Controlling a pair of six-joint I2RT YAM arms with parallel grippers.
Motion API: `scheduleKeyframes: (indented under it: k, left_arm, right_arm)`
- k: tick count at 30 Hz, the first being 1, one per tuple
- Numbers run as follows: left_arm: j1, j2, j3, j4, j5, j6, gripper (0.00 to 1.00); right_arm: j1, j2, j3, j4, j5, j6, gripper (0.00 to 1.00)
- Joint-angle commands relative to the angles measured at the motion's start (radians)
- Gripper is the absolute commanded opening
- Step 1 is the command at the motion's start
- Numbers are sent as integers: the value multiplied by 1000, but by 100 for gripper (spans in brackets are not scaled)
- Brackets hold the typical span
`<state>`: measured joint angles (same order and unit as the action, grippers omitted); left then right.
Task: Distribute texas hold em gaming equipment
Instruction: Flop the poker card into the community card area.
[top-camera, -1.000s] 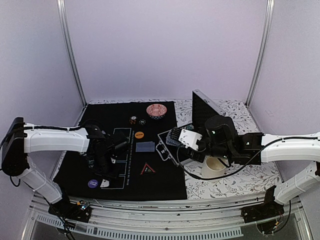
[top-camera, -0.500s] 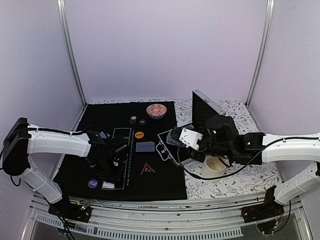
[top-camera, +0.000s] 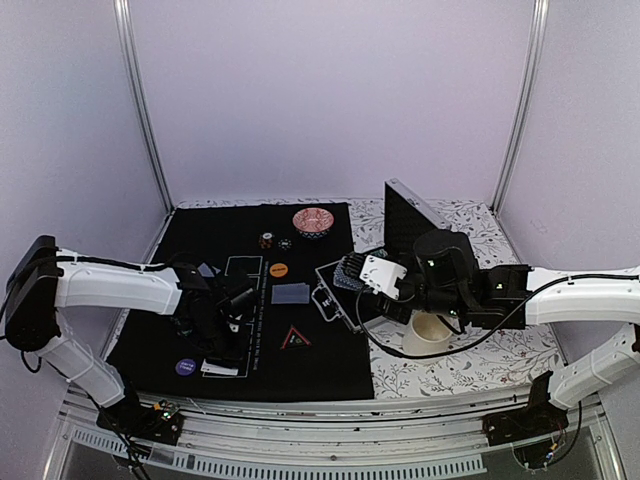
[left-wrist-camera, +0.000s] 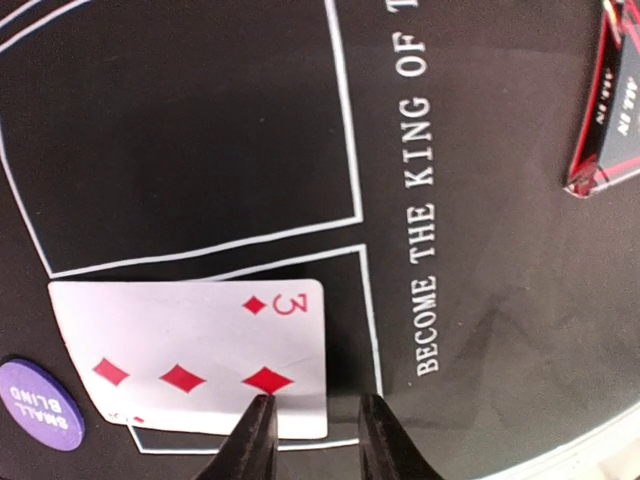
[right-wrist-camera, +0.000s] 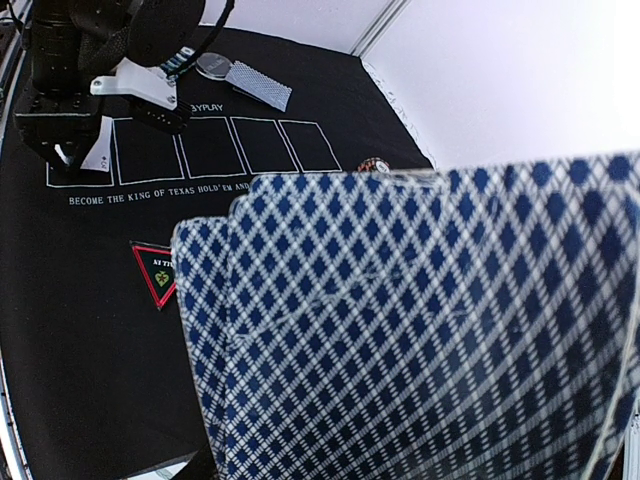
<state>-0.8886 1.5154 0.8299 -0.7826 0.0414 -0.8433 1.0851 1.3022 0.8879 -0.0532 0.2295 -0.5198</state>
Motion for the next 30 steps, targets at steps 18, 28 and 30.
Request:
scheduleKeyframes:
  k: [18, 28, 30]
  left_arm:
    - [22, -330, 91, 470, 216, 224, 74]
    - [-11, -288, 173, 726, 289, 423, 91]
    - [-21, -258, 195, 713, 284, 461, 84]
  right_arm:
    - [-1, -5, 6, 8, -10, 0, 43]
    - [20, 34, 41, 18, -56, -6, 43]
    - [23, 39, 47, 18, -62, -5, 43]
